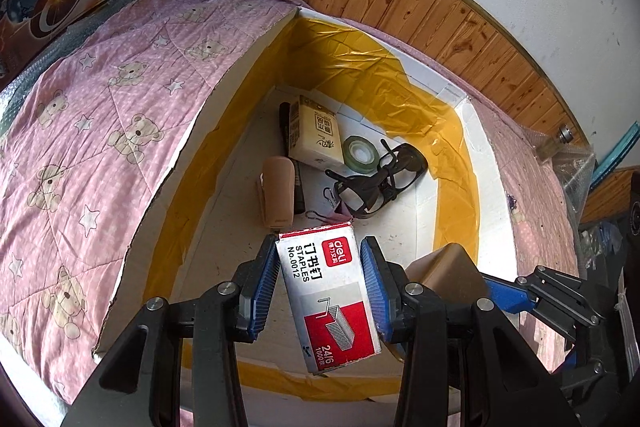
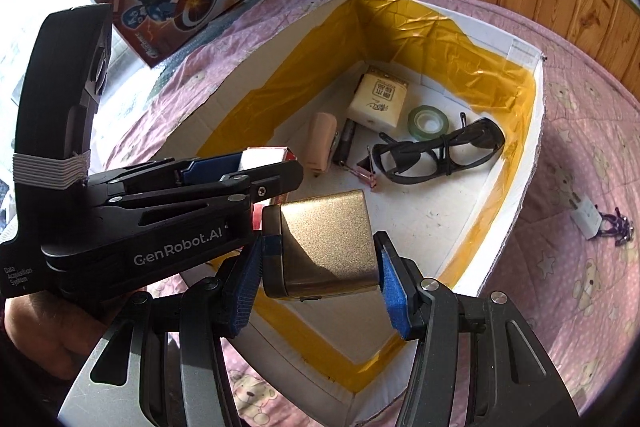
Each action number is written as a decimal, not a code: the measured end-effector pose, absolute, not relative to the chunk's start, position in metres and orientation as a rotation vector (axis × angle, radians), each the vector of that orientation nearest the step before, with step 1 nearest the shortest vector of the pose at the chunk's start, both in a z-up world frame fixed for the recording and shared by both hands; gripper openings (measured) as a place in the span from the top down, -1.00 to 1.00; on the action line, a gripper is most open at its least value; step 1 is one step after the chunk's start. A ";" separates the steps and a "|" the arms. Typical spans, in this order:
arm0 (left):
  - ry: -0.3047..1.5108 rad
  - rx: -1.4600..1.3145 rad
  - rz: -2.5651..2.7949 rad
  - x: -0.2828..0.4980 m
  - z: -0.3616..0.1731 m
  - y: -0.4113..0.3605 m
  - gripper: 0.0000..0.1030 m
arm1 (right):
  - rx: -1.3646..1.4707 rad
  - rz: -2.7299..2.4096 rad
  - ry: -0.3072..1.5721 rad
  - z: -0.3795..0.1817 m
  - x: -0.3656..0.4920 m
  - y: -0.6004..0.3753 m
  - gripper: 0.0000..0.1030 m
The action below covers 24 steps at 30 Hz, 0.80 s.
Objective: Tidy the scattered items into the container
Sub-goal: 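Open both tools to drop the staple box and gold cube into the box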
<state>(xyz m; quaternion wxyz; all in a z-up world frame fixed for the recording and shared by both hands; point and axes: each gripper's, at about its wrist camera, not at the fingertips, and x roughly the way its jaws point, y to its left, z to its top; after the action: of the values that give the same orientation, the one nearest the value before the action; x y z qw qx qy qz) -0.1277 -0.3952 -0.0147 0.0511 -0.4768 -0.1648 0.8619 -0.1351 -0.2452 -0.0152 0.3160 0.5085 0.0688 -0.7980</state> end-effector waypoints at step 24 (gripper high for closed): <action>-0.558 -1.493 2.660 -0.123 -0.007 -0.401 0.11 | 1.322 -2.154 0.063 0.000 -0.112 -0.215 -0.12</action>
<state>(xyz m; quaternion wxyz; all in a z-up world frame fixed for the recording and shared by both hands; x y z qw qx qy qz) -0.1226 -0.4012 -0.0070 0.0205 -0.4813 -0.1801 0.8576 -0.1120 -0.2150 0.0001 0.3020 0.4985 0.0236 -0.8123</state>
